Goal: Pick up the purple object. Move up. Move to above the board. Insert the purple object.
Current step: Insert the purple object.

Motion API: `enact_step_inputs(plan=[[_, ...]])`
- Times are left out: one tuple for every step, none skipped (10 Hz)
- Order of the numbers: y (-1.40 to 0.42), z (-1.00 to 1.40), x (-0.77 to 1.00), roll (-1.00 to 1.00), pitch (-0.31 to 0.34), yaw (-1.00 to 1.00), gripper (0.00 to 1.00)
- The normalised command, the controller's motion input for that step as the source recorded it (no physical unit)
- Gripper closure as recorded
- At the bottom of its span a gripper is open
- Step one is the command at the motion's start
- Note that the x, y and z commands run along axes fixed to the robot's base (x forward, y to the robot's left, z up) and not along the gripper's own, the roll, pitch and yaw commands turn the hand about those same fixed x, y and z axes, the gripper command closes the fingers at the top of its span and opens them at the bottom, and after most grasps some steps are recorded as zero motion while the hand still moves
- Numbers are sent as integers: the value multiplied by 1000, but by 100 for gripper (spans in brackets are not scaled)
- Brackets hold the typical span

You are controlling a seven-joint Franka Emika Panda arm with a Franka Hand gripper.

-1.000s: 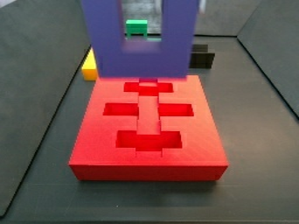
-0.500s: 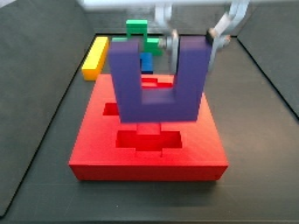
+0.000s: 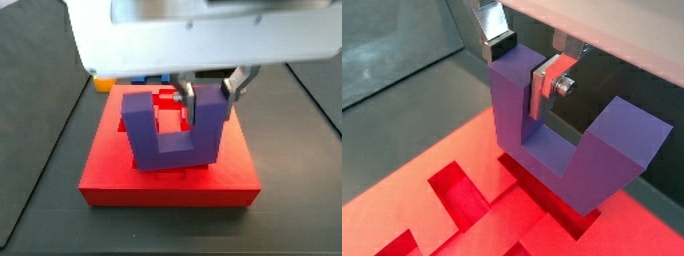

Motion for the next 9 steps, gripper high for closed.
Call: enact_step_inputs(plan=[[0, -294, 0, 149, 0, -103, 100], [0, -243, 0, 6, -31, -9, 100], [26, -189, 0, -10, -51, -3, 100], [123, -134, 0, 0, 0, -40, 100], [186, -40, 0, -9, 0, -69, 100], [274, 0, 80, -40, 26, -69, 100], [314, 200, 163, -151, 99, -26, 100], [69, 0, 0, 0, 0, 0, 100], [0, -191, -37, 0, -49, 0, 100]])
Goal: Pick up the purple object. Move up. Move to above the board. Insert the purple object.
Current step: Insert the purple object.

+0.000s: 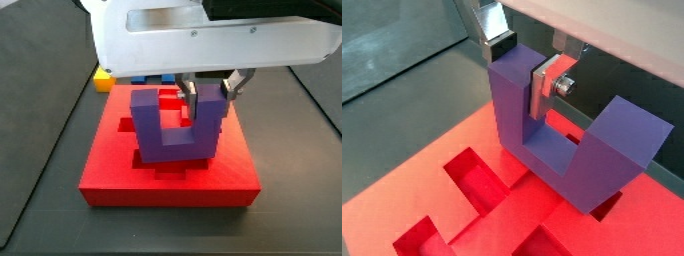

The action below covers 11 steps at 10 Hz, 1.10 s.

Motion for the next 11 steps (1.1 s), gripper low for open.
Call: enact_step_inputs(plan=[[-17, -77, -54, 0, -51, 0, 100], [-94, 29, -23, 0, 0, 0, 100], [-131, 197, 0, 0, 0, 0, 100], [-151, 157, 0, 0, 0, 0, 100], [-29, 0, 0, 4, 0, 0, 100], [0, -166, 0, 43, -11, 0, 100], [0, -226, -43, 34, -47, 0, 100], [0, -223, -97, 66, -36, 0, 100], [-26, -43, -54, 0, -17, -63, 100], [-60, 0, 0, 0, 0, -89, 100], [-17, 0, 0, 0, 0, -114, 100]])
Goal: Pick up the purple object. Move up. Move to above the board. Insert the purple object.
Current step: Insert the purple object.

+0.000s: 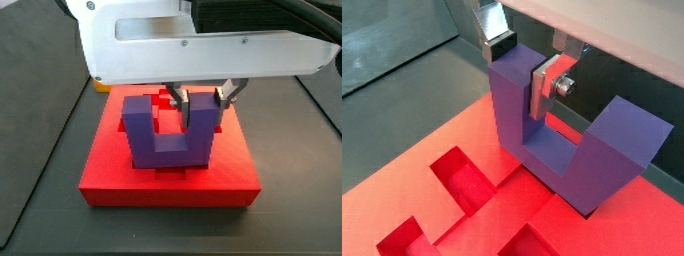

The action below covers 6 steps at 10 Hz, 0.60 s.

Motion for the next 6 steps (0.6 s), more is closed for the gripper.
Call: enact_step_inputs(plan=[[-26, 0, 11, 0, 0, -114, 100], [0, 0, 14, 0, 0, -140, 100], [-3, -23, 0, 0, -11, -143, 100], [-43, 0, 66, 0, -16, -166, 100], [-14, 0, 57, 0, -17, -194, 100], [-20, -54, 49, 0, -13, -214, 100]])
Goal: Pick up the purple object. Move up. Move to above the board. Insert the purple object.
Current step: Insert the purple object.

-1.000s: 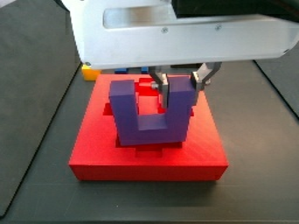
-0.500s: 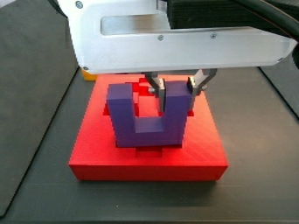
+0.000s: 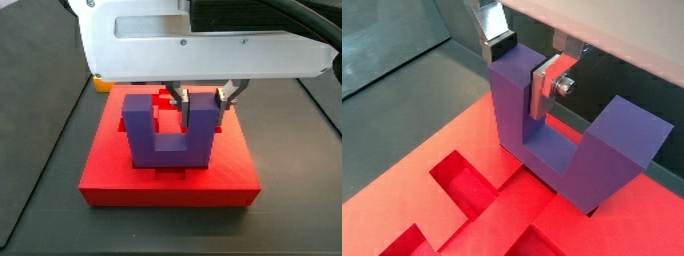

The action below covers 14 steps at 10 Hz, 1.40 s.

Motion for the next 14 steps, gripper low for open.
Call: enact_step_inputs(plan=[[0, -66, 0, 0, -20, -169, 100], [-49, -74, 0, 0, -11, -31, 100], [-40, -106, 6, 0, -26, 0, 100], [-11, -194, 0, 0, -43, 0, 100], [0, -289, 0, 13, -54, 0, 100], [0, -391, 0, 13, -90, 0, 100], [0, -523, 0, 0, -154, 11, 100], [0, -594, 0, 0, -151, 0, 100], [0, -643, 3, 0, -147, 0, 100], [0, -654, 91, 0, -127, 0, 100], [0, -683, 151, 0, -110, 0, 100], [0, -434, 114, 0, -41, 0, 100], [0, 0, 0, 0, -17, 0, 100], [-20, -86, 0, 0, -24, 0, 100]])
